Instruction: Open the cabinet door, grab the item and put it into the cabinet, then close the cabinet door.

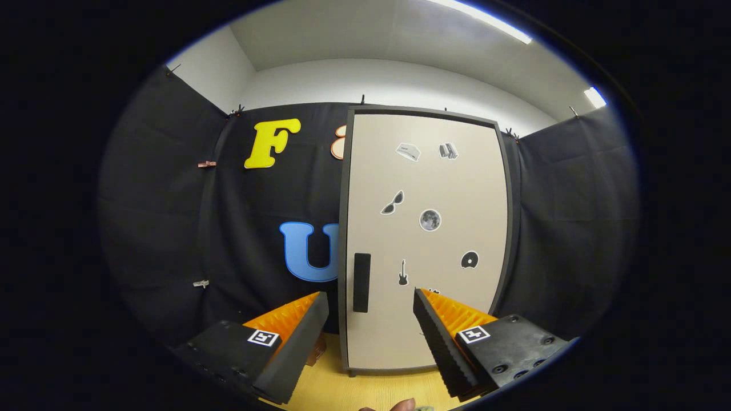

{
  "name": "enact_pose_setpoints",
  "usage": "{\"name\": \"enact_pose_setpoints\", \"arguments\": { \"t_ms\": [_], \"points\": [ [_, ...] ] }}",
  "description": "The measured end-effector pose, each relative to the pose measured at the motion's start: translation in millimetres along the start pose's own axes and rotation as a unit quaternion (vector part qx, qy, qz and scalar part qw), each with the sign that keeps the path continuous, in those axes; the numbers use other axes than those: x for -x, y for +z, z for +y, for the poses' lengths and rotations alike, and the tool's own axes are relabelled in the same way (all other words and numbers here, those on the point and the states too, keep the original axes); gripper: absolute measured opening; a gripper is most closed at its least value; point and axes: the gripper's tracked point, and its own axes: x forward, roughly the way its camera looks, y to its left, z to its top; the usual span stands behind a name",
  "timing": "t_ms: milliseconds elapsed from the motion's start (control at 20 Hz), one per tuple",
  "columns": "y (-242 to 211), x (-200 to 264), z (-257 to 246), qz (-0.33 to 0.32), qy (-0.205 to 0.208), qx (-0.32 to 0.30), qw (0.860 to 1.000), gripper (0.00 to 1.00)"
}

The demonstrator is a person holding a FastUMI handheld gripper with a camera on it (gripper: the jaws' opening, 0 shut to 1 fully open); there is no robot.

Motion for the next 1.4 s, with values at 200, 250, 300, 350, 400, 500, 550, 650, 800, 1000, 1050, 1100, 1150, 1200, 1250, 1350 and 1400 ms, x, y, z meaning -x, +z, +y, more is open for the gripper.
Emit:
{"name": "enact_pose_setpoints", "arguments": {
  "t_ms": [200,250,300,350,400,500,550,650,800,1000,1050,1100,1150,1200,1250,1350,1400],
  "points": [
    [2,-20,4,-0.012,-0.001,-0.004,1.0,0.97],
    [0,-27,6,-0.013,0.0,-0.007,1.0,0.97],
    [-4,-36,7,-0.009,-0.001,-0.008,1.0,0.97],
    [-8,-44,10,-0.006,-0.001,-0.007,1.0,0.97],
    [-13,-56,11,0.0,-0.001,-0.005,1.0,0.97],
    [-28,-77,12,0.017,-0.002,-0.009,1.0,0.97],
    [-34,-87,12,0.023,-0.003,-0.013,1.0,0.97],
    [-44,-109,12,0.028,-0.004,-0.021,0.999,0.97],
    [-56,-140,7,0.029,-0.011,-0.023,0.999,0.98],
    [-72,-169,3,0.03,-0.017,-0.024,0.999,0.97],
    [-78,-174,4,0.035,-0.017,-0.024,0.999,0.97],
    [-84,-180,5,0.043,-0.016,-0.026,0.999,0.96],
    [-90,-184,8,0.052,-0.009,-0.035,0.998,0.86],
    [-95,-188,14,0.056,-0.001,-0.042,0.998,0.77],
    [-96,-192,17,0.059,0.005,-0.046,0.997,0.67],
    [-98,-196,9,0.054,-0.007,-0.053,0.997,0.48],
    [-97,-194,10,0.055,-0.01,-0.058,0.997,0.38]
  ]
}}
